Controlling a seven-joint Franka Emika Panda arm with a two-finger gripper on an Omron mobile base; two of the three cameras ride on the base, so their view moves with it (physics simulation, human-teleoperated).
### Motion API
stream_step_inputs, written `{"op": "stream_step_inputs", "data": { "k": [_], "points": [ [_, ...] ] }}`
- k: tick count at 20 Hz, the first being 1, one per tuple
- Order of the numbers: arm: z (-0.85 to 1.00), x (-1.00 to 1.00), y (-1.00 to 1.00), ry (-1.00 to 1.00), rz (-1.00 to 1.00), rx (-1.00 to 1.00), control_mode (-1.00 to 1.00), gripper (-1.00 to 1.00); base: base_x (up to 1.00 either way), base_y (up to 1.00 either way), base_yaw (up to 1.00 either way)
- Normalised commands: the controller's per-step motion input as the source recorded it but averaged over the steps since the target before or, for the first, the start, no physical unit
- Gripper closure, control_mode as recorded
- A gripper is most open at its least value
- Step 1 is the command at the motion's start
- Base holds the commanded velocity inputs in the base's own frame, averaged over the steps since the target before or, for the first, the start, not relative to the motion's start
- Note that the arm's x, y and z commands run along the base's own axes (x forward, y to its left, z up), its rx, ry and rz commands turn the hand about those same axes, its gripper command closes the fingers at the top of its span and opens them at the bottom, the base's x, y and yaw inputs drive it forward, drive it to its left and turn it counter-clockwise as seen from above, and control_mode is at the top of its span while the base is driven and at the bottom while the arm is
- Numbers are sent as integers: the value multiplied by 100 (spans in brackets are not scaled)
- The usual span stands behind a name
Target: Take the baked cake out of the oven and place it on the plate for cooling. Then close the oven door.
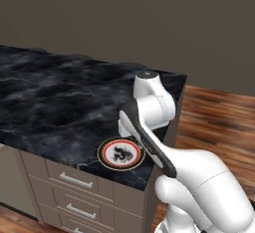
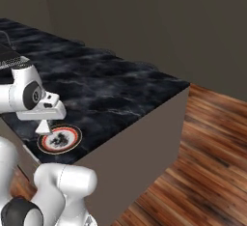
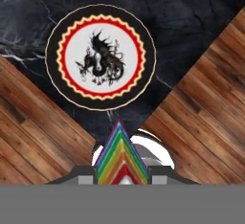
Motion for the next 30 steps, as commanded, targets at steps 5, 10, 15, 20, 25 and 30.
{"op": "stream_step_inputs", "data": {
  "k": [5,10,15,20,25,30],
  "points": [
    [-64,59,27,0,1,0,-100,100,0,0,0],
    [-65,56,0,0,0,0,-100,100,0,0,0],
    [-45,22,0,0,0,0,-100,100,0,0,0],
    [-36,20,5,0,0,0,-100,100,0,0,0],
    [-33,31,3,0,0,0,-100,100,0,0,0],
    [-25,38,0,0,0,0,-100,100,0,0,0]
  ]
}}
